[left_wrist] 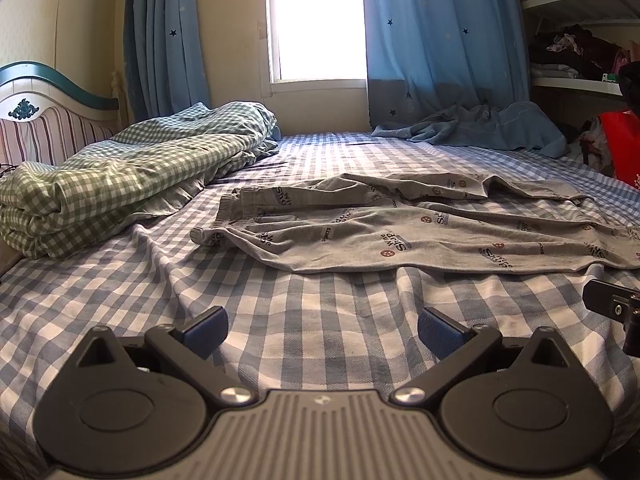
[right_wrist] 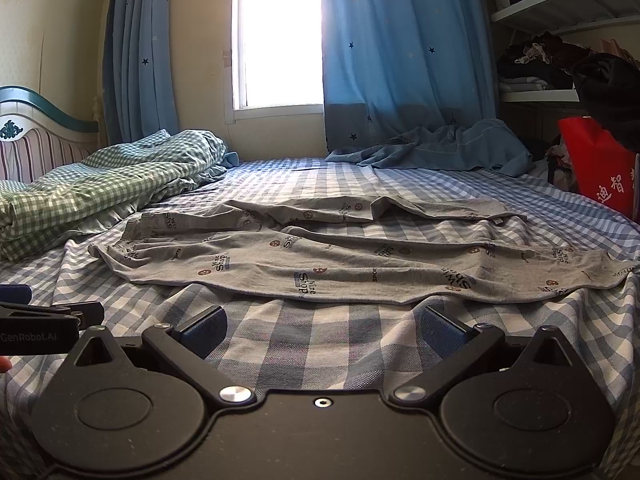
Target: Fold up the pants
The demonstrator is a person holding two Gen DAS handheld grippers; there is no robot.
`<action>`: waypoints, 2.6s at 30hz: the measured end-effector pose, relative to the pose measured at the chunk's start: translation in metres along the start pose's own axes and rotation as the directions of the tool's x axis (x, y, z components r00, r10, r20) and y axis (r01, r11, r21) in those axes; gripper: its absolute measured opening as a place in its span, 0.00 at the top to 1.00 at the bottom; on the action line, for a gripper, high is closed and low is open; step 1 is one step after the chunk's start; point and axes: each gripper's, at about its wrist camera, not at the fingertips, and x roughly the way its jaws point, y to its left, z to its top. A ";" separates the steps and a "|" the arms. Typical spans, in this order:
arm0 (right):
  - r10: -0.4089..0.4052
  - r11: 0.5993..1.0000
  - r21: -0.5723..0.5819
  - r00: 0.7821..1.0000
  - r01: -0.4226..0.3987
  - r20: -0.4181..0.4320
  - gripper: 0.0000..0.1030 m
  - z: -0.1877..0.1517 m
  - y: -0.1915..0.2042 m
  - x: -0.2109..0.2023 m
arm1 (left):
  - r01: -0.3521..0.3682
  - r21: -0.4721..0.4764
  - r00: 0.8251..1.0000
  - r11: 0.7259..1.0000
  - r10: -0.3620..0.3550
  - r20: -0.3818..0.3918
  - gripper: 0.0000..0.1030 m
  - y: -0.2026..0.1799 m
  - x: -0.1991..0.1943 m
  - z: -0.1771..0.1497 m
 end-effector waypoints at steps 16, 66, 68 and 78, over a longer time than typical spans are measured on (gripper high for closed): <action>-0.004 1.000 0.000 1.000 0.004 -0.007 0.01 0.001 -0.004 0.002 | -0.009 0.012 1.000 1.000 0.009 -0.008 0.00 0.000 0.003 0.003; 0.432 0.829 -0.072 0.716 -0.555 -0.548 0.17 0.220 -0.058 0.572 | 0.369 0.418 0.900 0.830 -0.207 -0.383 0.08 0.055 0.487 0.230; 0.406 0.820 -0.124 0.721 -0.558 -0.561 0.31 0.214 -0.053 0.575 | 0.385 0.421 0.891 0.821 -0.212 -0.402 0.14 0.051 0.492 0.228; 0.410 0.747 -0.227 0.701 -0.626 -0.583 0.90 0.208 -0.030 0.562 | 0.462 0.317 0.821 0.828 -0.265 -0.505 0.90 0.045 0.504 0.228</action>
